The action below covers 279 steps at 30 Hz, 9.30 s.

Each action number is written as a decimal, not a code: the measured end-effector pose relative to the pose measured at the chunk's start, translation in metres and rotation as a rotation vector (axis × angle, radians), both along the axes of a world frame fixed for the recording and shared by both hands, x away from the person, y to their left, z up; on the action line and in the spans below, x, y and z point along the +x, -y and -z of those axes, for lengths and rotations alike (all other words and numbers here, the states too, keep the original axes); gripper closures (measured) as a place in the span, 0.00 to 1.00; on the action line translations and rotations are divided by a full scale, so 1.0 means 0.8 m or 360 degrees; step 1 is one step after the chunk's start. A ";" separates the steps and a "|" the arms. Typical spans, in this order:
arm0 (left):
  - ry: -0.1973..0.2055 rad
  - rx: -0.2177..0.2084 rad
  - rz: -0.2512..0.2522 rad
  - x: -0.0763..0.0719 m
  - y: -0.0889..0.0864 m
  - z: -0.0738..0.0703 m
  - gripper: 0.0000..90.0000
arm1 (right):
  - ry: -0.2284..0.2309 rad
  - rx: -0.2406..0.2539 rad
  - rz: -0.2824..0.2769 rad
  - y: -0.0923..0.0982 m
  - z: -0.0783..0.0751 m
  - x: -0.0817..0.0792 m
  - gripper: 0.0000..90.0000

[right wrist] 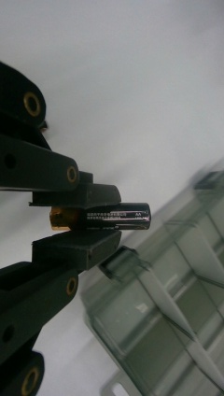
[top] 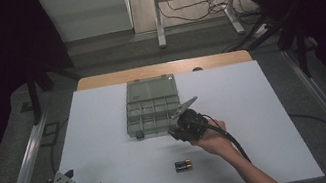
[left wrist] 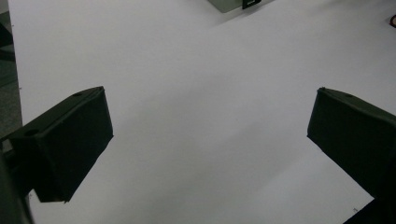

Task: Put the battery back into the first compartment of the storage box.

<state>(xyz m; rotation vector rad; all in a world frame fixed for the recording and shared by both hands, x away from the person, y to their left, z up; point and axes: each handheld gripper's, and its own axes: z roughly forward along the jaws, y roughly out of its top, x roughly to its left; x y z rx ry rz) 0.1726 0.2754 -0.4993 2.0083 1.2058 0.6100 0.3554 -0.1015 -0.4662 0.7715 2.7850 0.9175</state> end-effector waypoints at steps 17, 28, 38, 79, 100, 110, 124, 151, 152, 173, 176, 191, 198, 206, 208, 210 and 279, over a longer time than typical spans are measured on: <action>0.0001 0.0010 0.0011 0.000 0.000 0.000 0.01 | 0.0062 0.0065 0.0064 -0.030 -0.008 0.046 0.85; 0.0001 -0.0001 0.0015 0.000 -0.001 0.000 0.01 | 0.0089 0.0117 0.0110 -0.049 -0.003 0.077 0.85; -0.0002 -0.0036 0.0012 0.000 -0.004 0.000 0.01 | 0.0086 0.0147 0.0112 -0.081 0.002 0.097 0.85; 0.0003 -0.0043 0.0025 -0.001 -0.005 0.000 0.01 | 0.0144 0.0119 0.0099 -0.146 0.006 0.131 0.50; -0.0006 -0.0017 0.0025 0.000 -0.002 0.000 0.01 | 0.0158 0.0047 -0.0027 -0.078 -0.009 0.076 0.00; -0.0010 0.0000 0.0029 0.001 -0.001 0.000 0.01 | 0.0047 0.0099 -0.0041 -0.042 -0.011 0.048 0.00; -0.0010 0.0015 0.0031 0.000 0.001 0.000 0.01 | -0.0084 0.0149 -0.0055 -0.006 -0.011 0.002 0.00; 0.0000 -0.0009 0.0032 -0.001 -0.001 0.000 0.01 | -0.0120 -0.0213 -0.0154 0.002 0.027 -0.055 0.57; 0.0000 -0.0009 0.0032 -0.001 -0.001 0.000 0.01 | -0.0124 -0.0218 -0.0161 0.002 0.028 -0.055 0.60; 0.0001 0.0007 0.0042 -0.001 0.000 0.000 0.01 | -0.0061 -0.0378 -0.0244 -0.015 0.049 -0.055 0.86; 0.0002 0.0005 0.0042 -0.001 0.000 0.000 0.01 | -0.0073 -0.0362 -0.0246 -0.013 0.049 -0.054 0.86; -0.0002 0.0011 0.0049 0.000 0.001 0.000 0.02 | -0.0029 -0.0157 -0.0158 0.003 0.023 -0.042 0.86; -0.0004 0.0007 0.0041 0.000 0.001 0.000 0.02 | -0.0011 -0.0083 -0.0117 0.006 0.012 -0.034 0.85; -0.0005 0.0006 0.0040 0.000 0.000 0.000 0.02 | 0.0010 -0.0022 -0.0087 0.001 0.001 -0.021 0.85; -0.0004 0.0005 0.0040 0.000 0.000 0.000 0.02 | 0.0029 -0.0008 -0.0093 0.000 -0.002 -0.016 0.85; -0.0004 0.0004 0.0040 0.000 0.000 0.000 0.02 | 0.0030 0.0006 -0.0079 -0.003 -0.005 -0.012 0.85; 0.0018 -0.0049 0.0042 -0.003 -0.005 -0.001 0.01 | 0.0085 0.0107 0.0189 -0.172 0.021 0.144 0.79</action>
